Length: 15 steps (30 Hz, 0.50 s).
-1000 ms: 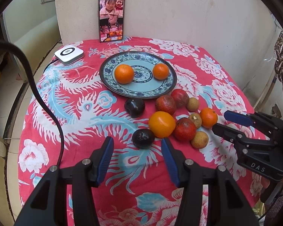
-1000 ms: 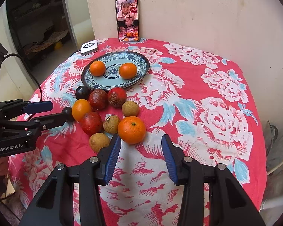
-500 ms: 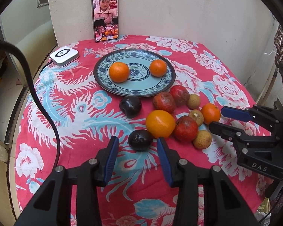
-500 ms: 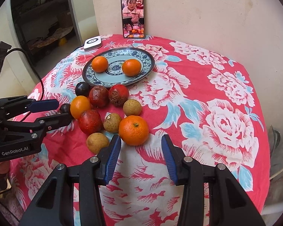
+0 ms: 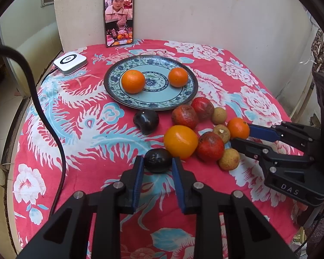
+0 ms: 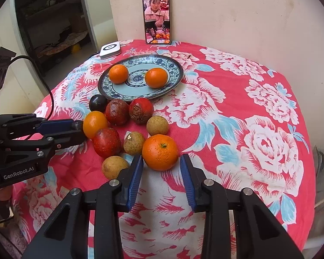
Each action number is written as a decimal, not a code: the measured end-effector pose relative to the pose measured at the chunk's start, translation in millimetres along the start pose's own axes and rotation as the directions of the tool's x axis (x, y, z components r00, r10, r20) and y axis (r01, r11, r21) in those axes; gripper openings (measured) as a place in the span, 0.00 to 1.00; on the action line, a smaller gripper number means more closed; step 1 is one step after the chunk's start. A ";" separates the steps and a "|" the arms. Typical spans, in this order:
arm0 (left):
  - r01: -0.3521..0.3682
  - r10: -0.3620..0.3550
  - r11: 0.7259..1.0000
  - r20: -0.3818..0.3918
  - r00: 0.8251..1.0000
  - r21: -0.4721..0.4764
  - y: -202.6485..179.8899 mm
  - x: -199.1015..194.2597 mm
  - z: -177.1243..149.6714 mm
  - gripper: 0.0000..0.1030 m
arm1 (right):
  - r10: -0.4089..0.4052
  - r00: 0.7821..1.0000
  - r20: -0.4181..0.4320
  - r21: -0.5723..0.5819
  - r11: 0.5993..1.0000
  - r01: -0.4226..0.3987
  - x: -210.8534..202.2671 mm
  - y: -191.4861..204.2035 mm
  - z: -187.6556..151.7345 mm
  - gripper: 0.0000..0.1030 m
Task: Organize fruits
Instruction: 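Grasp a dark plum with the left tool while the right tool grasps an orange, then carry the dark plum and the orange up toward the plate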
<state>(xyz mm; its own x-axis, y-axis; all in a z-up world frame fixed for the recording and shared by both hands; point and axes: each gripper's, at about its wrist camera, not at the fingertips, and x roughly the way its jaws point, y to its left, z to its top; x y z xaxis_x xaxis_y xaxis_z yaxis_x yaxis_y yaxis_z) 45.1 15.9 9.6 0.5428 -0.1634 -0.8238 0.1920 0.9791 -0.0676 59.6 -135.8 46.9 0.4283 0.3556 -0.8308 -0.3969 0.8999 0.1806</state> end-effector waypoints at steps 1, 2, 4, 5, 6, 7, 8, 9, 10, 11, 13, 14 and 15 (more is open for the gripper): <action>0.000 0.000 1.000 0.000 1.000 0.000 0.1 -0.1 0.0 0.27 | -0.003 1.000 0.003 -0.003 1.000 0.003 -0.1 0.5 -0.2 0.33; 0.000 0.000 1.000 0.000 1.000 0.000 0.3 -0.3 0.0 0.27 | -0.004 1.000 0.006 -0.004 1.000 0.004 -0.1 0.9 -0.3 0.33; 0.000 0.000 1.000 0.000 1.000 0.000 0.5 -0.5 -0.1 0.27 | -0.002 1.000 0.005 -0.001 1.000 0.002 -0.2 1.1 -0.2 0.32; 0.001 -0.001 1.000 -0.001 1.000 -0.001 0.8 -0.9 -0.2 0.26 | 0.001 1.000 0.005 0.003 1.000 -0.001 -0.4 1.2 -0.4 0.32; 0.001 -0.001 1.000 -0.001 1.000 0.000 0.8 -0.7 0.0 0.26 | 0.002 1.000 0.006 0.008 1.000 -0.003 -1.1 0.8 -0.4 0.32; 0.002 -0.002 1.000 -0.001 1.000 -0.001 0.9 -1.2 -0.2 0.26 | 0.003 1.000 0.006 0.013 1.000 -0.003 -1.7 0.3 -0.6 0.32; 0.003 -0.003 1.000 0.000 1.000 -0.003 0.4 -2.0 -0.5 0.26 | 0.002 1.000 0.007 0.016 1.000 -0.002 -2.8 0.2 -1.0 0.32; 0.003 -0.003 1.000 0.001 1.000 -0.005 -0.5 -3.3 -0.9 0.26 | 0.001 1.000 0.009 0.019 1.000 -0.001 -4.5 -0.4 -1.7 0.32; 0.003 -0.003 1.000 0.003 1.000 -0.006 -0.8 -4.2 -0.7 0.26 | 0.002 1.000 0.011 0.023 1.000 -0.002 -5.8 -0.7 -2.2 0.32; 0.003 -0.003 1.000 0.004 1.000 -0.007 -1.0 -5.0 -0.6 0.26 | 0.003 1.000 0.014 0.026 1.000 -0.003 -7.4 -1.0 -2.8 0.32; 0.002 -0.002 1.000 0.007 1.000 -0.011 -0.8 -7.1 -0.4 0.26 | 0.002 1.000 0.021 0.028 1.000 -0.003 -10.3 -0.7 -4.3 0.32; 0.002 -0.002 1.000 0.008 1.000 -0.014 -0.6 -7.9 -0.2 0.26 | 0.002 1.000 0.023 0.029 1.000 -0.002 -11.3 -0.4 -4.6 0.32; 0.002 -0.002 1.000 0.009 1.000 -0.016 -0.3 -8.8 -0.1 0.26 | 0.001 1.000 0.025 0.031 1.000 -0.002 -12.3 -0.1 -4.9 0.32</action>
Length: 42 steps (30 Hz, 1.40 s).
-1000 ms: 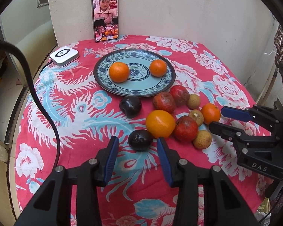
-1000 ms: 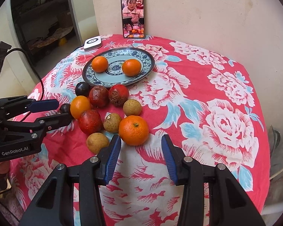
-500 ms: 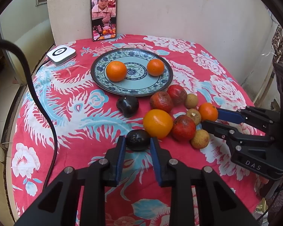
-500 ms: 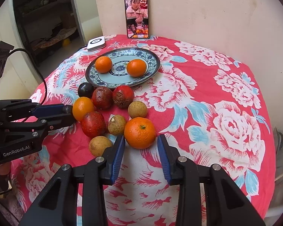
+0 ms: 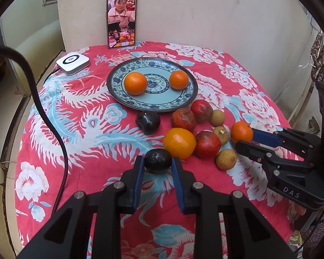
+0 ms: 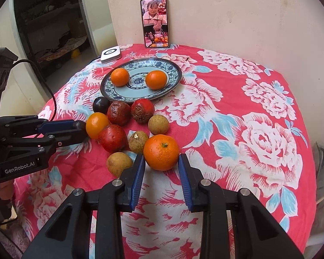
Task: Organize fruits
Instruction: 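Carry the dark plum and the orange up toward the plate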
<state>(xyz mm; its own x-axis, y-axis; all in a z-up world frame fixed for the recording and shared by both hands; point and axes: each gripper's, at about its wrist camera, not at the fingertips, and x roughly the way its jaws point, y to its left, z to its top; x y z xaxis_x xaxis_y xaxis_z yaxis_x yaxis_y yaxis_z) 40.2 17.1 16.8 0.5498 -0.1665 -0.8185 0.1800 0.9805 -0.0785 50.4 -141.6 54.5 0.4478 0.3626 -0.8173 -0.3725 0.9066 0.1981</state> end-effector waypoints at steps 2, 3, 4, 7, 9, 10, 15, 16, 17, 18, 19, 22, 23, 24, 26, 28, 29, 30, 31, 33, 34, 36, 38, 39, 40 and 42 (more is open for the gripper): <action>-0.001 0.001 1.000 0.003 1.000 -0.002 0.8 -1.6 0.6 0.26 | 0.000 1.000 0.005 0.002 1.000 0.000 -2.1 1.0 -0.6 0.32; -0.001 0.001 1.000 0.005 1.000 -0.003 1.4 -2.2 1.2 0.26 | 0.001 1.000 0.008 0.004 1.000 -0.001 -3.0 1.5 -0.5 0.32; 0.000 0.000 1.000 0.007 1.000 -0.004 0.9 -3.2 1.5 0.26 | 0.002 1.000 0.011 0.003 1.000 -0.003 -4.0 2.2 -0.1 0.32; 0.004 -0.004 1.000 0.021 1.000 -0.005 1.8 -7.6 3.9 0.26 | 0.003 1.000 0.021 -0.002 1.000 -0.003 -7.1 4.6 2.1 0.32; 0.007 -0.007 1.000 0.031 0.999 -0.003 2.5 -11.1 5.4 0.26 | 0.005 1.000 0.027 -0.003 1.000 -0.005 -9.1 6.1 4.2 0.32; 0.009 -0.009 1.000 0.035 0.999 -0.002 2.5 -12.6 6.5 0.26 | 0.007 0.999 0.031 -0.003 1.000 -0.007 -10.0 6.9 5.5 0.32; 0.002 -0.002 1.000 0.055 0.998 -0.002 4.5 -17.0 12.3 0.26 | 0.020 0.999 0.045 -0.003 1.000 -0.020 -11.1 11.2 12.9 0.32; 0.001 -0.001 1.000 0.058 0.998 -0.004 5.3 -17.3 13.8 0.26 | 0.022 0.999 0.046 -0.003 1.000 -0.022 -10.4 12.0 14.5 0.32; 0.002 -0.001 1.000 0.060 0.998 -0.006 6.8 -17.5 15.3 0.26 | 0.024 0.999 0.047 -0.004 1.000 -0.023 -9.7 12.8 16.0 0.32; 0.000 0.000 1.000 0.061 0.998 -0.009 7.9 -17.5 17.0 0.26 | 0.025 0.999 0.048 -0.006 1.000 -0.025 -9.2 14.1 17.2 0.32; -0.001 0.002 1.000 0.064 0.998 -0.012 9.1 -17.7 18.8 0.26 | 0.027 0.998 0.049 -0.007 1.000 -0.026 -8.1 15.0 18.8 0.32; -0.007 0.008 1.000 0.077 0.997 -0.017 12.5 -18.6 24.2 0.26 | 0.038 0.998 0.055 -0.013 0.999 -0.037 -6.0 17.7 24.8 0.32; -0.008 0.010 1.000 0.079 0.997 -0.019 13.3 -18.4 26.4 0.26 | 0.041 0.998 0.058 -0.015 0.999 -0.040 -5.2 18.5 27.1 0.32; -0.008 0.010 1.000 0.080 0.997 -0.021 14.9 -18.1 28.5 0.26 | 0.042 0.997 0.060 -0.018 0.999 -0.041 -4.3 19.4 29.7 0.32; -0.006 0.008 1.000 0.082 0.997 -0.024 17.0 -16.8 32.8 0.26 | 0.046 0.997 0.065 -0.023 0.999 -0.044 -2.6 21.2 34.6 0.32; -0.002 0.004 1.000 0.084 0.996 -0.026 19.6 -15.5 37.3 0.26 | 0.048 0.996 0.069 -0.026 0.999 -0.046 -0.4 22.7 40.1 0.32; -0.003 0.005 1.000 0.086 0.996 -0.026 20.2 -14.7 39.5 0.26 | 0.048 0.996 0.071 -0.028 0.999 -0.046 0.6 23.3 42.6 0.32; -0.005 0.007 1.000 0.088 0.996 -0.026 20.8 -13.8 41.6 0.26 | 0.048 0.996 0.074 -0.030 0.998 -0.046 1.5 24.1 45.2 0.32; -0.005 0.008 1.000 0.091 0.996 -0.026 21.5 -13.1 43.7 0.26 | 0.049 0.996 0.076 -0.032 0.998 -0.046 2.5 24.9 47.4 0.32; -0.005 0.008 1.000 0.095 0.995 -0.031 23.1 -10.8 49.1 0.26 | 0.049 0.996 0.079 -0.037 0.998 -0.046 4.6 26.4 52.3 0.32; -0.004 0.007 0.999 0.096 0.995 -0.038 24.2 -9.1 51.9 0.26 | 0.049 0.996 0.080 -0.038 0.998 -0.046 5.7 26.9 54.7 0.32; 0.004 0.001 0.999 0.099 0.995 -0.049 26.2 -6.2 57.0 0.26 | 0.048 0.996 0.081 -0.039 0.998 -0.045 8.8 27.8 59.1 0.32; 0.002 0.003 0.999 0.103 0.995 -0.052 27.5 -3.2 61.7 0.26 | 0.046 0.996 0.082 -0.040 0.998 -0.043 12.0 28.0 62.8 0.32; -0.001 0.006 0.999 0.103 0.995 -0.051 28.0 -1.7 63.8 0.26 | 0.046 0.996 0.082 -0.040 0.998 -0.043 13.5 28.0 64.6 0.32; -0.003 0.008 0.999 0.102 0.995 -0.050 28.6 -0.1 65.6 0.26 | 0.046 0.996 0.081 -0.041 0.998 -0.043 15.0 27.9 65.9 0.32; -0.010 0.015 0.999 0.097 0.995 -0.050 30.3 3.3 68.7 0.26 | 0.046 0.996 0.079 -0.041 0.998 -0.043 17.9 27.5 68.2 0.32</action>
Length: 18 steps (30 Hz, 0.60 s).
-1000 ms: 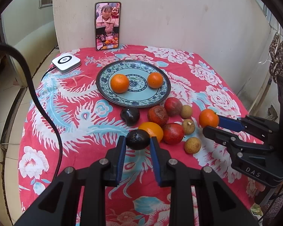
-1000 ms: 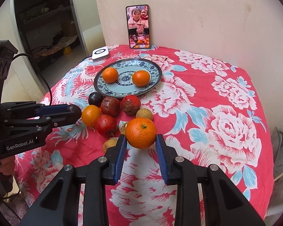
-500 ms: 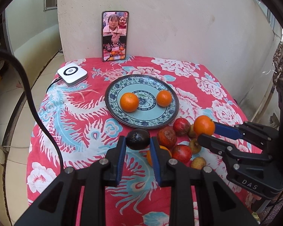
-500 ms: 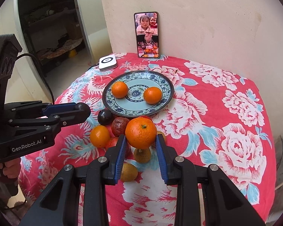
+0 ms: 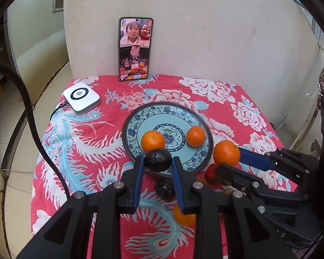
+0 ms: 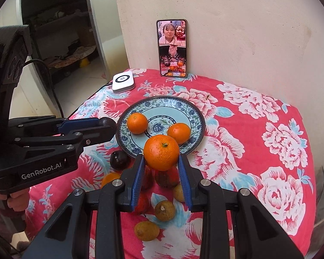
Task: Organize fruits
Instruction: 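Carry the dark plum and the orange up toward the plate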
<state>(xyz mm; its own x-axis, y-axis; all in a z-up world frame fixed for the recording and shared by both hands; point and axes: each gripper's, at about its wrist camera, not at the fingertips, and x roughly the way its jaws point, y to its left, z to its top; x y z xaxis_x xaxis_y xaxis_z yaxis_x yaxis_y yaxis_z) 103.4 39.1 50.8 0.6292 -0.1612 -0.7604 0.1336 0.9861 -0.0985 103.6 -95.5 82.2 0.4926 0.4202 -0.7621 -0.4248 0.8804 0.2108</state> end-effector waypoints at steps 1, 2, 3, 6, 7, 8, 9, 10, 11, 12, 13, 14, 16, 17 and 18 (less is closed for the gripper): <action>-0.001 0.001 1.000 -0.002 1.000 -0.001 0.8 1.5 0.9 0.26 | 0.000 1.000 -0.002 0.001 1.000 0.000 1.6 -0.3 0.7 0.32; -0.001 0.001 1.000 -0.002 1.000 -0.002 1.6 2.8 1.9 0.26 | -0.001 1.000 -0.004 0.001 1.000 0.001 3.2 -0.7 1.3 0.32; -0.003 0.003 1.000 -0.002 1.000 -0.003 2.5 4.0 2.7 0.26 | -0.002 1.000 -0.004 0.001 1.000 0.002 4.2 -0.7 1.5 0.32; -0.011 0.011 1.000 -0.002 1.000 -0.003 4.7 7.2 5.8 0.26 | -0.006 1.000 -0.007 -0.001 1.000 0.006 7.5 -2.0 4.5 0.32; -0.014 0.014 1.000 -0.002 1.000 -0.002 5.3 8.2 7.0 0.26 | -0.009 1.000 -0.008 -0.004 1.000 0.008 8.6 -2.4 5.8 0.32; -0.016 0.016 1.000 -0.001 1.000 -0.002 6.2 9.5 8.4 0.26 | -0.010 1.000 -0.008 -0.006 1.000 0.010 9.4 -2.8 7.5 0.32; -0.019 0.019 1.000 -0.002 1.000 -0.004 6.8 10.7 9.8 0.26 | -0.013 1.000 -0.007 -0.008 1.000 0.013 10.3 -3.3 9.1 0.32; -0.021 0.021 1.000 -0.002 1.000 -0.006 7.9 12.3 11.1 0.26 | -0.014 1.000 -0.007 -0.009 1.000 0.014 11.0 -3.7 10.8 0.32; -0.021 0.021 1.000 -0.003 1.000 -0.009 9.1 14.3 12.6 0.26 | -0.015 1.000 -0.005 -0.011 1.000 0.015 11.7 -4.1 12.4 0.32; -0.022 0.022 1.000 -0.005 1.000 -0.011 10.0 16.2 14.3 0.26 | -0.018 1.000 -0.004 -0.012 1.000 0.018 12.6 -4.6 14.5 0.32; -0.023 0.023 1.000 -0.009 1.000 -0.013 11.0 18.4 16.1 0.26 | -0.020 1.000 -0.004 -0.012 1.000 0.020 13.6 -5.2 16.4 0.32; -0.021 0.021 1.000 -0.010 1.000 -0.017 12.1 20.4 17.8 0.26 | -0.022 1.000 -0.003 -0.013 1.000 0.022 14.8 -5.6 18.6 0.32; -0.022 0.021 1.000 -0.012 1.000 -0.022 13.5 24.1 21.5 0.26 | -0.025 1.000 -0.001 -0.016 1.000 0.025 16.8 -6.0 23.3 0.32; -0.024 0.024 0.999 -0.011 1.000 -0.021 13.8 25.6 23.6 0.26 | -0.026 1.000 0.001 -0.018 1.000 0.026 17.7 -6.1 25.8 0.32; -0.027 0.027 0.999 -0.010 1.000 -0.020 14.1 27.3 25.7 0.26 | -0.028 1.000 0.003 -0.020 0.999 0.028 18.9 -6.3 28.6 0.32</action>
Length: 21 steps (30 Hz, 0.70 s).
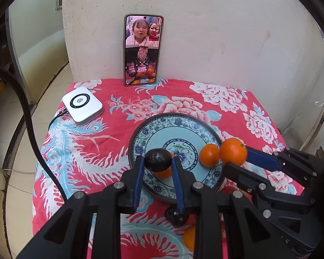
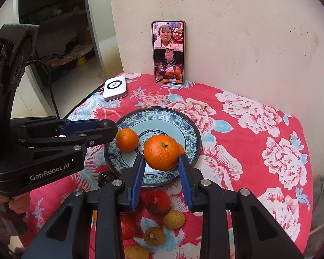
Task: Organize fruits
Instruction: 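Carry the dark plum and the orange up toward the plate, then lower the orange onto the plate and open the right tool while the left tool releases the plum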
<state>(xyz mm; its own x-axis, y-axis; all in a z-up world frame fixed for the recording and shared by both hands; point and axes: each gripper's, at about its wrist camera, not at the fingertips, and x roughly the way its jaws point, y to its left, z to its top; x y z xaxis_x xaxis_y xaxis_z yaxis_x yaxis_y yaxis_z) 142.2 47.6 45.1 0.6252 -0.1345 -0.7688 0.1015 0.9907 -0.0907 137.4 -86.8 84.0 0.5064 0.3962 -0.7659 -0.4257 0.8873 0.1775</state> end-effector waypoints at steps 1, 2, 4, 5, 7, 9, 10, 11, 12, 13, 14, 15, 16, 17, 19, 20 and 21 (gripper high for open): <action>-0.004 0.004 1.000 0.000 1.000 -0.001 0.5 2.1 2.4 0.26 | -0.003 1.000 0.001 -0.001 1.000 0.003 1.4 -0.1 2.6 0.32; -0.006 0.006 1.000 -0.001 1.000 0.000 0.9 3.9 4.7 0.26 | -0.006 1.000 0.001 -0.002 1.000 0.006 3.0 -0.3 5.0 0.32; -0.008 0.008 1.000 -0.002 1.000 0.003 1.6 7.3 9.6 0.26 | -0.011 1.000 0.000 -0.003 1.000 0.011 6.8 -1.0 9.6 0.32; -0.011 0.011 1.000 -0.001 1.000 0.006 1.6 8.7 11.9 0.26 | -0.013 1.000 -0.001 -0.004 1.000 0.013 8.7 -1.3 11.6 0.32; -0.020 0.020 1.000 -0.003 1.000 0.010 2.1 12.4 15.8 0.26 | -0.016 1.000 -0.004 -0.004 1.000 0.016 12.6 -2.1 15.1 0.32; -0.022 0.022 1.000 -0.006 1.000 0.006 3.1 15.9 18.7 0.26 | -0.019 1.000 -0.007 0.000 1.000 0.019 16.2 -3.5 16.8 0.32; -0.021 0.021 1.000 -0.008 1.000 0.004 3.8 17.7 19.8 0.26 | -0.020 1.000 -0.010 0.002 1.000 0.020 18.6 -4.3 17.6 0.32; -0.022 0.022 1.000 -0.009 1.000 0.000 4.5 19.6 20.7 0.26 | -0.022 1.000 -0.014 0.004 1.000 0.022 20.7 -5.2 17.9 0.32; -0.024 0.024 1.000 -0.011 1.000 -0.003 5.0 21.7 21.6 0.26 | -0.024 1.000 -0.018 0.007 1.000 0.024 23.0 -6.3 18.7 0.32; -0.025 0.025 1.000 -0.013 1.000 -0.004 5.4 23.8 22.4 0.26 | -0.026 0.999 -0.022 0.010 1.000 0.027 25.6 -7.6 19.1 0.32; -0.026 0.026 1.000 -0.015 1.000 -0.005 5.3 26.1 23.3 0.26 | -0.029 0.999 -0.026 0.012 0.999 0.030 28.0 -9.0 19.4 0.32; -0.028 0.028 1.000 -0.018 0.999 -0.005 5.1 28.2 24.1 0.26 | -0.033 0.999 -0.029 0.016 0.999 0.033 30.4 -10.5 19.7 0.32; -0.029 0.029 1.000 -0.021 0.999 -0.004 5.0 30.3 24.6 0.26 | -0.035 0.999 -0.033 0.020 0.999 0.035 32.9 -11.9 20.0 0.32; -0.029 0.029 1.000 -0.022 0.999 -0.004 4.7 32.7 25.0 0.26 | -0.035 0.999 -0.037 0.023 0.999 0.036 35.3 -13.2 20.0 0.32; -0.033 0.032 0.999 -0.029 0.999 -0.003 4.6 37.0 25.2 0.26 | -0.037 0.998 -0.047 0.030 0.999 0.039 40.5 -15.5 19.9 0.32; -0.034 0.033 0.999 -0.032 0.999 -0.005 4.9 38.8 25.4 0.26 | -0.037 0.998 -0.051 0.032 0.999 0.039 42.8 -16.5 19.9 0.32; -0.034 0.033 0.999 -0.035 0.999 -0.008 5.8 40.8 25.4 0.26 | -0.037 0.998 -0.056 0.033 0.999 0.039 45.0 -17.1 19.8 0.32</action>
<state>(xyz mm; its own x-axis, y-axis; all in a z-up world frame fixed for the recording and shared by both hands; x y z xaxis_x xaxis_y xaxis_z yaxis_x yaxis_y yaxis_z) 187.9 47.2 29.3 0.6010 -0.1005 -0.7929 0.0741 0.9948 -0.0698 182.3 -79.5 58.8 0.4791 0.3493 -0.8053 -0.3804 0.9094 0.1682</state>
